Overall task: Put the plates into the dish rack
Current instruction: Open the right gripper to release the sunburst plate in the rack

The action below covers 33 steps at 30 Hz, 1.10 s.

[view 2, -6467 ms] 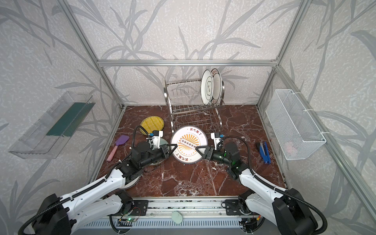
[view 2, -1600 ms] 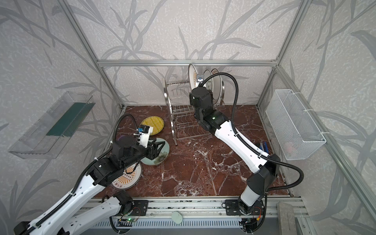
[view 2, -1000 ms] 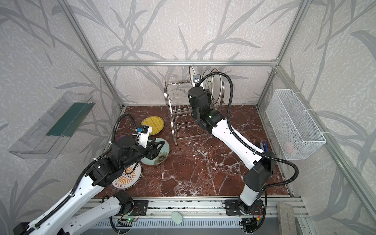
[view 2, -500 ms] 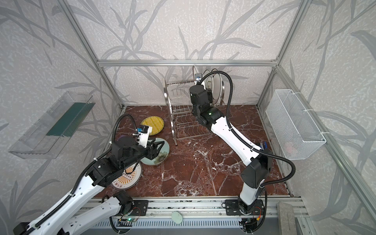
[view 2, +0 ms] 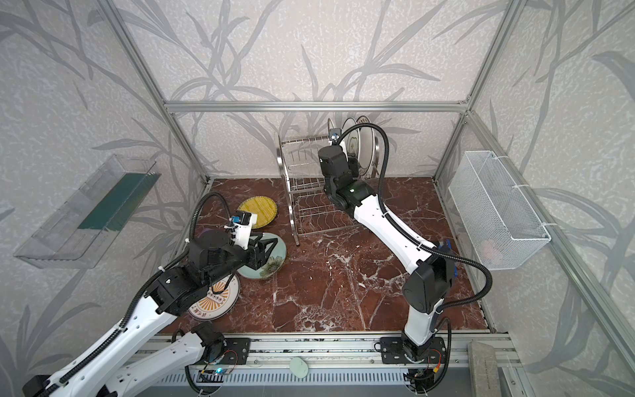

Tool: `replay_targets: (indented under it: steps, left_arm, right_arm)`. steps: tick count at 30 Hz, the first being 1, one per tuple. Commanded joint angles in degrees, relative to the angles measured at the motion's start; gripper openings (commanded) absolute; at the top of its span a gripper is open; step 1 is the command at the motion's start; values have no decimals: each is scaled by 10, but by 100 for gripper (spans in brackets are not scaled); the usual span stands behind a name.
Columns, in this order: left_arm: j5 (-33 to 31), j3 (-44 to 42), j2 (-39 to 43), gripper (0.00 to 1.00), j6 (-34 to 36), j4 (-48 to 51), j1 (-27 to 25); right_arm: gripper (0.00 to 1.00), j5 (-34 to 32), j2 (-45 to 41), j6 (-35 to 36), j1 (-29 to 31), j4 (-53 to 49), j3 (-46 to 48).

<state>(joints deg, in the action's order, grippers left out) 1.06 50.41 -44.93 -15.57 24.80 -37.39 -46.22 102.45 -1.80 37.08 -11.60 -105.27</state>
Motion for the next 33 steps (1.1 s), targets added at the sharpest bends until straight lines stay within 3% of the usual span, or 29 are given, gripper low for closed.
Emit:
replay_targets:
  steps: [1, 24, 33]
  left_arm:
    - [-10, -6, 2, 58, 4, -4, 0]
    - [-11, -4, 4, 58, 5, -3, 0]
    - [-11, -4, 4, 58, 5, -2, 0]
  right_arm:
    - [0, -8, -3, -16, -4, 21, -26]
    - [0, 55, -8, -56, -21, -36, -26]
    - [12, 79, -9, -58, -22, -46, -33]
